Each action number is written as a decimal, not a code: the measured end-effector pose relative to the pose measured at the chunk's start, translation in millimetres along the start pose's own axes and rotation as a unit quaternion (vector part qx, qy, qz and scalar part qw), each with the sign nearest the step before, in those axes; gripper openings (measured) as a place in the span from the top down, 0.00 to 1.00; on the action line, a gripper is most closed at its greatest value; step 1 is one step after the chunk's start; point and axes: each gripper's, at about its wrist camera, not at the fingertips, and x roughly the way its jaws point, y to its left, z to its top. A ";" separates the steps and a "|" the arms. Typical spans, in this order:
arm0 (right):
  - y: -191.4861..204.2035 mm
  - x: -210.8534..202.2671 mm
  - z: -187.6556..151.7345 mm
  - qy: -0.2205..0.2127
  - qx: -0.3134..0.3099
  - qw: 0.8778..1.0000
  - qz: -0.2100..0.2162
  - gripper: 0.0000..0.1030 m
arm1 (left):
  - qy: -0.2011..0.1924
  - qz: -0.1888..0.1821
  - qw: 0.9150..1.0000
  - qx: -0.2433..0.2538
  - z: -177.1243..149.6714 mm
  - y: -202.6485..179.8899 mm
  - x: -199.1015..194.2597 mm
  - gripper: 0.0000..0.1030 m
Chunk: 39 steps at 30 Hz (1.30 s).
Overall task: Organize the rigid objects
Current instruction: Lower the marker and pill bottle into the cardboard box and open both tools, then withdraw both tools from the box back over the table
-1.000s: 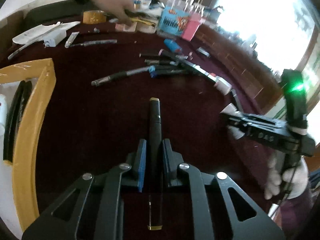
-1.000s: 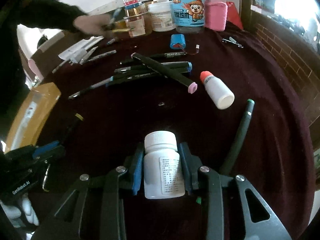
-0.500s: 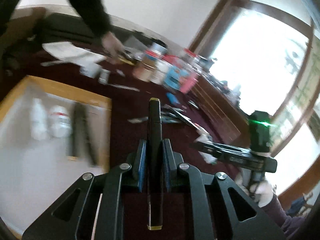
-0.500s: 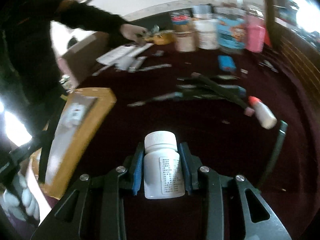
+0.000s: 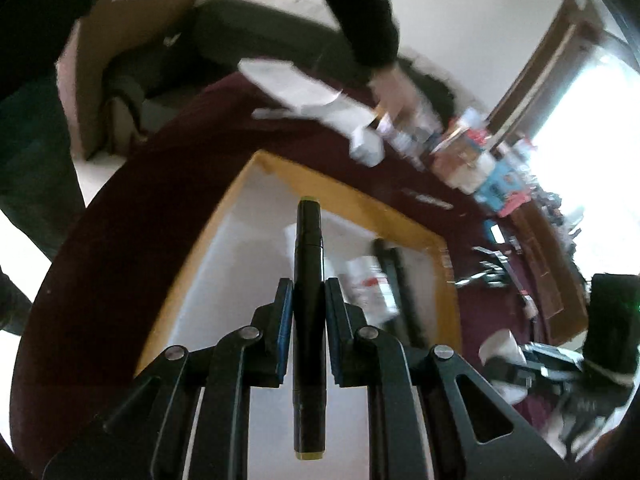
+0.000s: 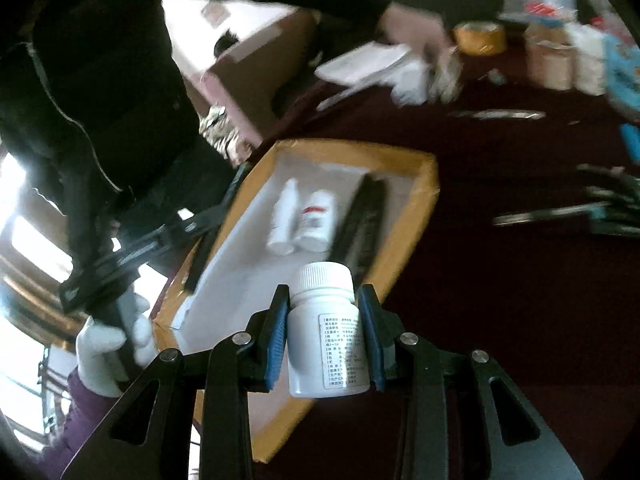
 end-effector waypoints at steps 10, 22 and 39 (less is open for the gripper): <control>37.1 90.1 17.6 0.076 0.014 0.997 0.007 0.70 | 0.055 0.036 0.998 -0.022 3.6 15.6 46.1 0.87; 61.7 138.3 22.6 0.109 0.000 0.994 -0.001 0.70 | -0.052 -0.013 0.996 -0.074 -11.1 31.7 -47.7 0.43; 37.8 -8.1 -7.7 -0.125 -0.071 0.984 -0.101 0.48 | -0.106 -0.067 0.992 -0.021 -35.7 -37.2 -91.2 0.29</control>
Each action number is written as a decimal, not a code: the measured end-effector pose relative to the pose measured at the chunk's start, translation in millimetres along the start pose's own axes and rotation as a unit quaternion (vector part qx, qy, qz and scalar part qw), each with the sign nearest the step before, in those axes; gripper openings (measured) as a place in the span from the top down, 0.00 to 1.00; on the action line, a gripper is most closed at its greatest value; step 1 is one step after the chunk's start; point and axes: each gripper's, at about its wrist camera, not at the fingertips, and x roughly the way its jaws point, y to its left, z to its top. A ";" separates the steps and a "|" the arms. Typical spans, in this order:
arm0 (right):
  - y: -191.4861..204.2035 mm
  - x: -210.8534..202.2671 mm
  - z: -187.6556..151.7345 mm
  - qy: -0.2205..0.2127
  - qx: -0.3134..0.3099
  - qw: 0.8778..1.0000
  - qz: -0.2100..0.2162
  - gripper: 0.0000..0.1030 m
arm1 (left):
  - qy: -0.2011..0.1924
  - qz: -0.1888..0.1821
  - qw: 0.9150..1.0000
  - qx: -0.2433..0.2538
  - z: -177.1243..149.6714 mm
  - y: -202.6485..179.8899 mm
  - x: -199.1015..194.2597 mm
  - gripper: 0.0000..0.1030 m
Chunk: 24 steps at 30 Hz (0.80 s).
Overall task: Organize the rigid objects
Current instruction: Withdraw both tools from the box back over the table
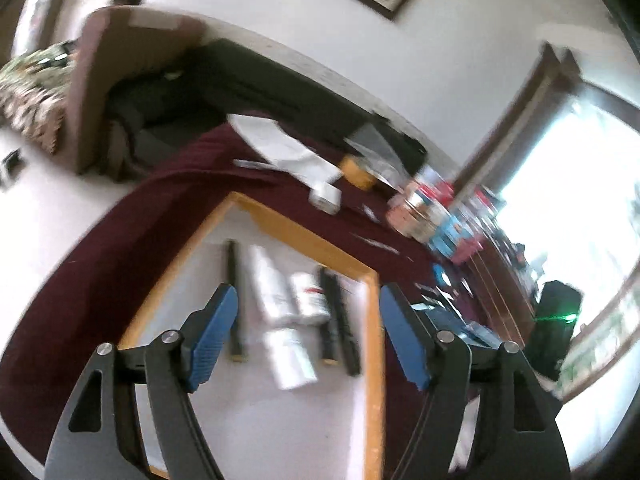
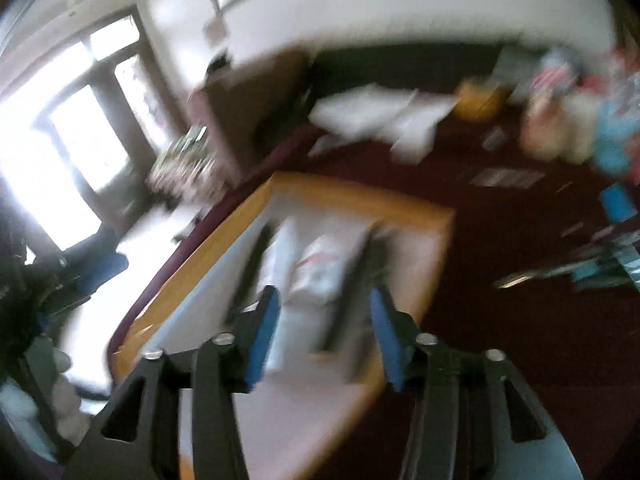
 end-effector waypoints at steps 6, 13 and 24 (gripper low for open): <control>-95.2 -75.2 -7.2 -0.096 0.025 0.987 -0.127 0.01 | 0.053 -0.025 0.996 0.062 -17.0 -64.0 38.4 0.29; -234.5 -113.6 -21.4 -0.093 0.152 0.958 -0.223 0.01 | 0.115 -0.029 0.986 0.115 -39.5 -128.1 92.9 0.29; -326.7 -125.5 -53.1 -0.127 0.254 0.934 -0.218 0.01 | 0.183 0.031 0.954 0.234 -58.8 -198.4 206.3 0.29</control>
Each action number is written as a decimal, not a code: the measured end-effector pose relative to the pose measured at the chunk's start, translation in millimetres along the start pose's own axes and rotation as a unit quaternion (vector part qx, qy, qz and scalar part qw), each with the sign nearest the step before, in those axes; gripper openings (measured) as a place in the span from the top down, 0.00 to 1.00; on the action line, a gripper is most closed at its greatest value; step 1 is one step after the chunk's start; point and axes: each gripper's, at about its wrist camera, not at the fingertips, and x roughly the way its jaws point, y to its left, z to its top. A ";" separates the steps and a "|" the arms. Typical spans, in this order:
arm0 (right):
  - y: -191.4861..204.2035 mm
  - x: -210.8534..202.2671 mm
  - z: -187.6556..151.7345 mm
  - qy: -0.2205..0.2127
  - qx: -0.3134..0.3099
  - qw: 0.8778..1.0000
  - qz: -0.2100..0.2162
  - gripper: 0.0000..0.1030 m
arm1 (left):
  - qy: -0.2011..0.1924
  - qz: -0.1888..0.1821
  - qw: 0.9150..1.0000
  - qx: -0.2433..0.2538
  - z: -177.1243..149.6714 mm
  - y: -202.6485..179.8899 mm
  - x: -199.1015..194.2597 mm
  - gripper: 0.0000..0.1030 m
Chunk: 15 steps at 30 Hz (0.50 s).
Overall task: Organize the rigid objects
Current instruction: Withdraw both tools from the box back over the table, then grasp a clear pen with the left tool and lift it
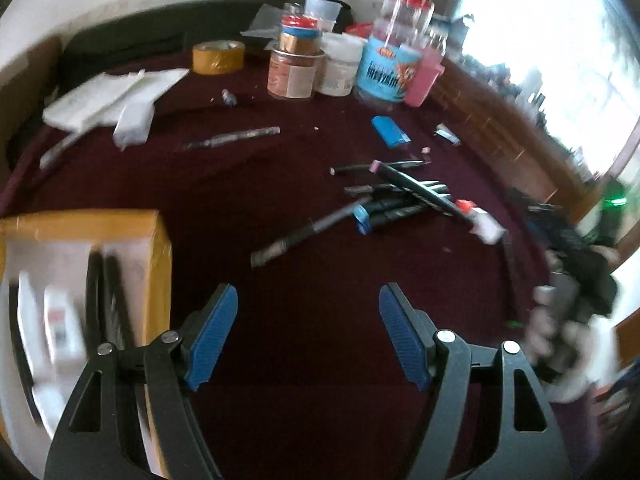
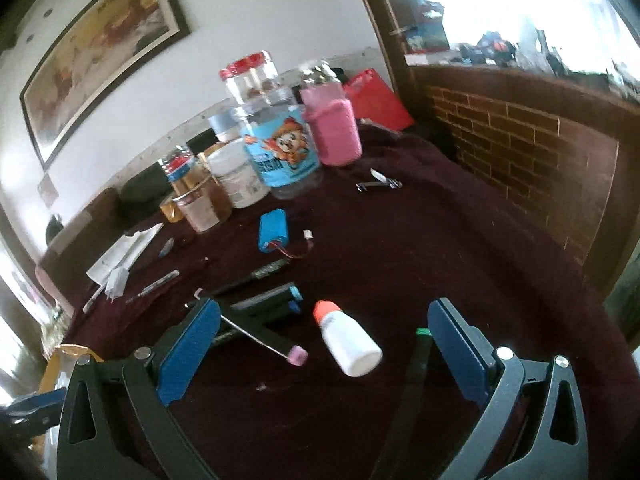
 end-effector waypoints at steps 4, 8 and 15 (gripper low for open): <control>-11.0 1.7 0.9 0.006 0.021 1.000 0.016 0.01 | 0.010 0.039 0.997 0.067 20.0 -15.1 45.0 0.29; -9.9 2.1 -0.6 0.011 0.019 0.999 0.024 0.01 | 0.037 0.063 0.987 0.141 30.1 -30.8 84.7 0.29; -9.3 5.4 -1.8 0.024 0.022 0.999 0.038 0.01 | 0.047 0.035 0.992 0.109 34.6 -24.5 90.9 0.76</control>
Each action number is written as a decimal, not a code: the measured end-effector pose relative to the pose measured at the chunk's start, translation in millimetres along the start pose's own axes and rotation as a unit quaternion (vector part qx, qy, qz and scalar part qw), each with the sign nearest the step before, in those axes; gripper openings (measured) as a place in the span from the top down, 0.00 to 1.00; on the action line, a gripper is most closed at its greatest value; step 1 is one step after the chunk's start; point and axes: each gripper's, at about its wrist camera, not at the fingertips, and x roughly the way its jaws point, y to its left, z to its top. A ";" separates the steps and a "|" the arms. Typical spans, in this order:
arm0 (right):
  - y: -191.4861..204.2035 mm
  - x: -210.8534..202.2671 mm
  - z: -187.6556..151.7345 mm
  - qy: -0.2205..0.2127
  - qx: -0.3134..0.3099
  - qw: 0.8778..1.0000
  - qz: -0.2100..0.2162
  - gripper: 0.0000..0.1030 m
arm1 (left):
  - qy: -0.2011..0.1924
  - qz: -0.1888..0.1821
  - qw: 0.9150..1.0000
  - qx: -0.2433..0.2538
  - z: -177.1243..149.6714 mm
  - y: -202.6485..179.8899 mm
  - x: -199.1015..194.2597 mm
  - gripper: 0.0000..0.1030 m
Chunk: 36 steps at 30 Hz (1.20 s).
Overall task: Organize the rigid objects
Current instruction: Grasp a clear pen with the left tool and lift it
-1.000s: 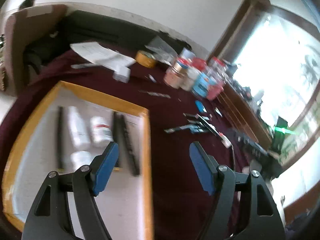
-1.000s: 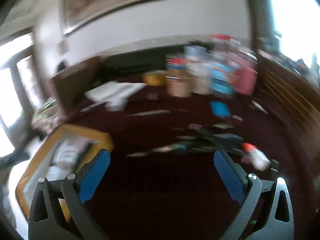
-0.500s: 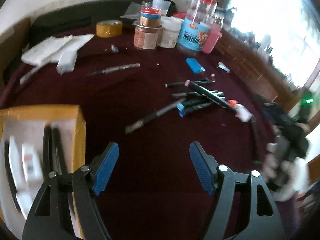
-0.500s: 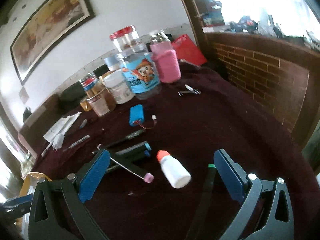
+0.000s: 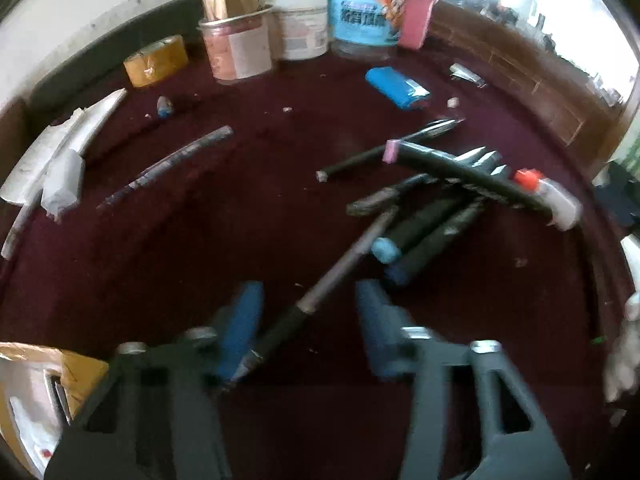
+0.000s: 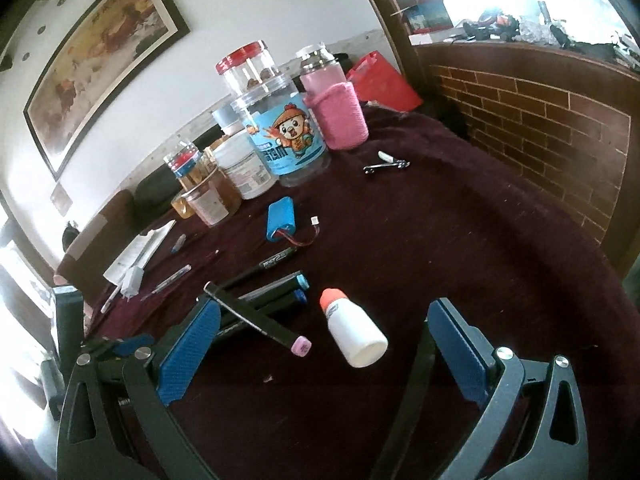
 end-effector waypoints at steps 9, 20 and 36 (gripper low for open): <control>-1.4 7.4 -2.7 0.011 -0.004 1.000 -0.022 0.01 | 0.009 -0.015 1.000 -0.002 -35.9 2.2 -24.7 0.91; -5.8 12.6 -6.7 0.026 0.003 0.999 -0.035 0.01 | 0.021 -0.020 0.999 0.015 -94.3 -16.5 -70.5 0.91; -18.8 16.7 -5.4 0.039 0.037 0.998 -0.023 0.01 | -0.027 -0.030 0.999 -0.011 -99.3 -27.7 -62.6 0.93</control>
